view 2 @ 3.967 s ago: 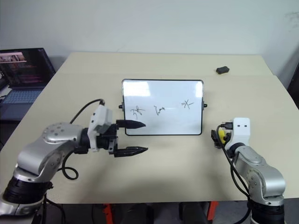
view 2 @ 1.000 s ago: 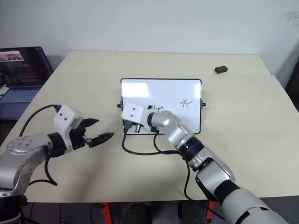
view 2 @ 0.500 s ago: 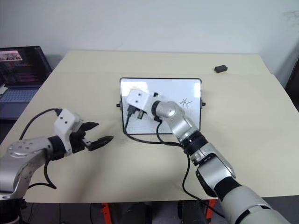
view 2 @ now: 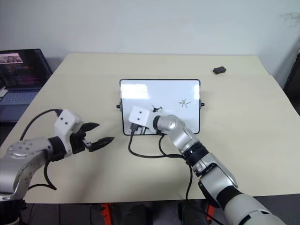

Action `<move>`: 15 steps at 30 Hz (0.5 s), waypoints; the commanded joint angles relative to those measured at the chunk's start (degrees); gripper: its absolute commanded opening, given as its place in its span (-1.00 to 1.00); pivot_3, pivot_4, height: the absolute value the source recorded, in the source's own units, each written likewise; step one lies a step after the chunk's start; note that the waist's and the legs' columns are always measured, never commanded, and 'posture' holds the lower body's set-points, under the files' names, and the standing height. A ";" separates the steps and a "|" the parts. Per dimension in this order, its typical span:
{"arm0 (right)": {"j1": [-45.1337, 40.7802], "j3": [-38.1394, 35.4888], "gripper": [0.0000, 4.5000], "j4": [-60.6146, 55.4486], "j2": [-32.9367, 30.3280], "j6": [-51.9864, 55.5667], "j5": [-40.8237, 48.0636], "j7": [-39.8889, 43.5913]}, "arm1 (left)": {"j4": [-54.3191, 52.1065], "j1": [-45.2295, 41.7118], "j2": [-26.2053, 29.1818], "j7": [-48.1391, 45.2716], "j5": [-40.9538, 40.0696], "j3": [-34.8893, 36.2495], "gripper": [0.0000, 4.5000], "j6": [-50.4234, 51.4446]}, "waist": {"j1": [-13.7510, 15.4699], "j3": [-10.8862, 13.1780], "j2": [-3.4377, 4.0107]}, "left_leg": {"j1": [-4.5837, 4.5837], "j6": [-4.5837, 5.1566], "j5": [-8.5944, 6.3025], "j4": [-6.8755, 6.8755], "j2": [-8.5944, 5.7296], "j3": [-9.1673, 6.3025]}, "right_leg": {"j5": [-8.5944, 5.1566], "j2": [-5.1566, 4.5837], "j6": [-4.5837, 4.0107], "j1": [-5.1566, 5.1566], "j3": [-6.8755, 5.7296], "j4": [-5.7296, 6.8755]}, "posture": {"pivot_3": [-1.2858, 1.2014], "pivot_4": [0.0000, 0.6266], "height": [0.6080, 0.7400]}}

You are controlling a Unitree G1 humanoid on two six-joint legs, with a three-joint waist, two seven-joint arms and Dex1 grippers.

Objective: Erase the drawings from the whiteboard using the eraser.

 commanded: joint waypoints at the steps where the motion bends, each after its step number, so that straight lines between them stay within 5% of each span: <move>1: 1.82 0.53 -0.51 0.32 -1.55 2.58 -1.24 1.68 | -0.76 -0.91 0.48 -0.42 0.29 0.58 1.00 -1.18 | 0.03 0.03 0.02 | 0.17 0.00 0.00 -0.02 0.00 -0.02 | 0.00 0.01 0.00 0.19 -0.02 -0.01 | 0.03 -0.52 1.00; 15: -3.32 -8.91 -0.51 -0.77 1.17 0.30 1.88 -8.08 | -1.19 -0.73 0.00 -0.69 0.16 0.36 1.00 -1.17 | -0.09 0.12 0.02 | 0.33 -0.01 -0.01 -0.22 0.05 -0.12 | -0.03 0.03 -0.04 0.51 -0.10 -0.47 | 0.03 -0.52 1.00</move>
